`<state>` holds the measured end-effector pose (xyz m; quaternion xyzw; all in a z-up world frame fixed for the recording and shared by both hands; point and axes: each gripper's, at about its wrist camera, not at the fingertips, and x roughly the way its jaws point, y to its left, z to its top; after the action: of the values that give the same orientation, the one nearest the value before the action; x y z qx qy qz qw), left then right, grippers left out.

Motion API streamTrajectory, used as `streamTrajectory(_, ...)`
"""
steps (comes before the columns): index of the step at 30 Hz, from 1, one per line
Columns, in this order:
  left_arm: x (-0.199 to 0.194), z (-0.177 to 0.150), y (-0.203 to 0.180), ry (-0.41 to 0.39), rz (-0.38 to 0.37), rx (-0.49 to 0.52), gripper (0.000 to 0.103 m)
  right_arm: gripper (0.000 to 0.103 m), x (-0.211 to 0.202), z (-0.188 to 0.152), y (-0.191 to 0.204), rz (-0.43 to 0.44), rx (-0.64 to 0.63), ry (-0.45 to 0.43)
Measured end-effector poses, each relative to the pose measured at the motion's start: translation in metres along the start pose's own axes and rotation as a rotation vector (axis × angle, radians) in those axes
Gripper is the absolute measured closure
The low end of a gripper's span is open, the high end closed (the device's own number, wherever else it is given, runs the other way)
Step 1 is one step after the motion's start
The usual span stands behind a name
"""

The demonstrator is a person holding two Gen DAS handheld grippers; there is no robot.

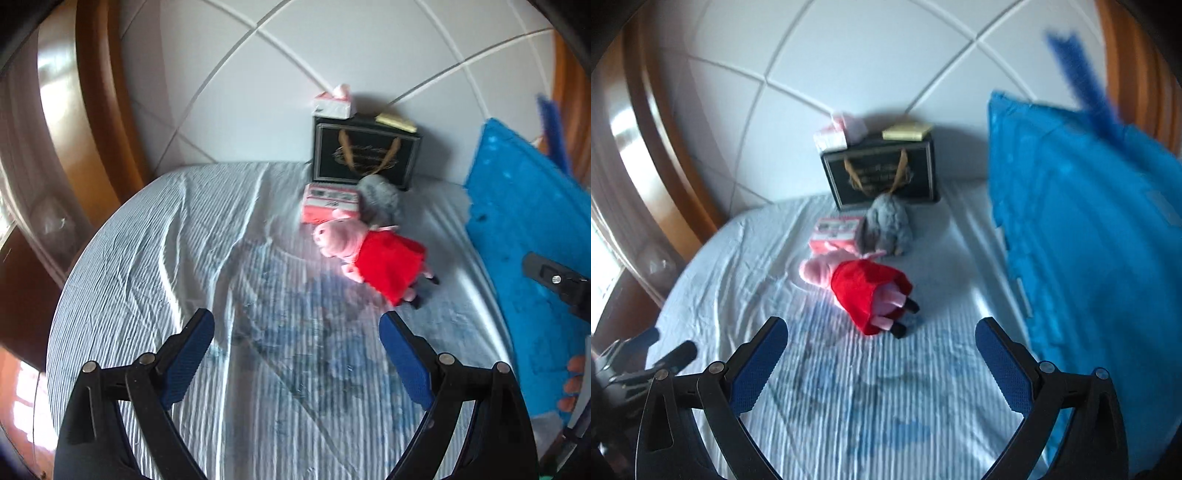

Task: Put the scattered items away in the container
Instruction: 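Withdraw both tools from the container back over the bed, then grasp the Peppa Pig plush with right tool while left tool clamps its head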

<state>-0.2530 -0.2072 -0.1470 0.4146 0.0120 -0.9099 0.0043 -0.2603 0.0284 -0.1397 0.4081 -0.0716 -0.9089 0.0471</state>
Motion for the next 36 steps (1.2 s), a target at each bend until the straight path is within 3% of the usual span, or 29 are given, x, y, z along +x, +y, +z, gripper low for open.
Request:
streamTrajectory(2,0.024,0.001,0.005,0.018,0.019,-0.005,0.011,0.000,0.044,0.004,-0.001,-0.003,0.008,0.053)
streamTrajectory(7,0.078,0.011,0.006,0.081,0.040,0.025,0.011,0.000,0.102,-0.005,-0.010,0.018,0.048,0.145)
streamTrajectory(12,0.125,0.011,0.004,0.152,0.016,0.064,0.011,0.007,0.140,0.014,-0.027,-0.152,0.035,0.149)
streamTrajectory(18,0.157,0.007,0.019,0.204,0.012,0.072,0.011,0.007,0.211,0.041,-0.035,-0.297,0.020,0.183)
streamTrajectory(21,0.163,0.014,0.032,0.206,0.025,0.060,0.011,0.013,0.219,0.021,-0.001,-0.134,-0.045,0.258)
streamTrajectory(23,0.164,0.022,0.037,0.197,0.028,0.051,0.011,0.010,0.202,0.006,0.021,0.117,-0.065,0.290)
streamTrajectory(24,0.163,0.026,0.040,0.188,0.026,0.051,0.011,0.010,0.193,-0.001,0.028,0.186,-0.071,0.309)
streamTrajectory(31,0.162,0.035,0.046,0.174,-0.012,0.022,0.011,0.009,0.179,-0.006,-0.001,0.052,0.023,0.286)
streamTrajectory(36,0.158,0.032,0.044,0.199,-0.095,-0.039,0.011,0.009,0.196,-0.017,0.014,0.089,0.005,0.351)
